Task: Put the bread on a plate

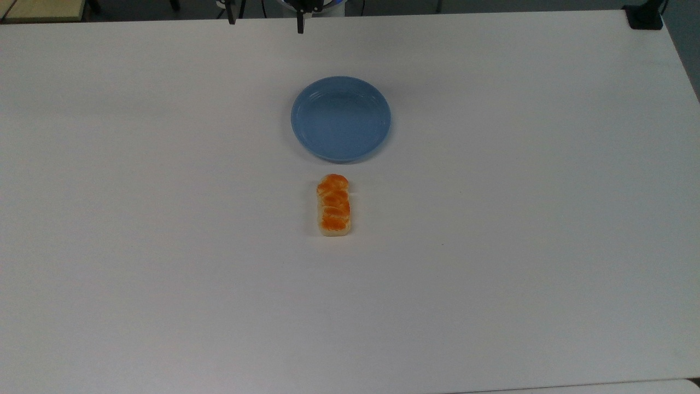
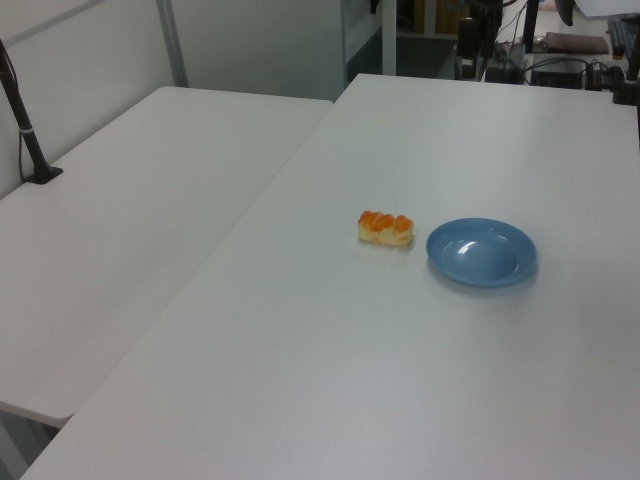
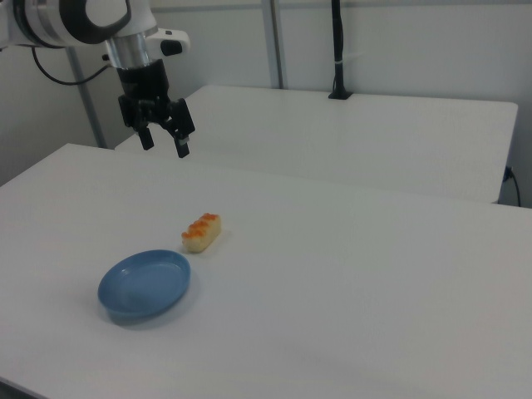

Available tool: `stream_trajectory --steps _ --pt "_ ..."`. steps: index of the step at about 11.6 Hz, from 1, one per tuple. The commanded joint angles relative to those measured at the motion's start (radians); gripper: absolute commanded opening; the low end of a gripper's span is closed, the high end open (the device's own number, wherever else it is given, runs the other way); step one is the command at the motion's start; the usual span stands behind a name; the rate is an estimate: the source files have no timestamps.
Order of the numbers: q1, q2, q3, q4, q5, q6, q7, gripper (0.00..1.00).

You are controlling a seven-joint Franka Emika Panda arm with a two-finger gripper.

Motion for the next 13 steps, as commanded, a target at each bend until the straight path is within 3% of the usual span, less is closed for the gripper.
stream_trajectory --steps 1,4,13 --pt "0.005 0.039 0.000 0.000 0.010 0.065 -0.018 1.00" --pt "0.007 0.125 0.002 0.043 0.013 0.088 -0.018 1.00" --pt "0.059 0.361 0.008 0.042 0.020 0.373 -0.006 1.00"
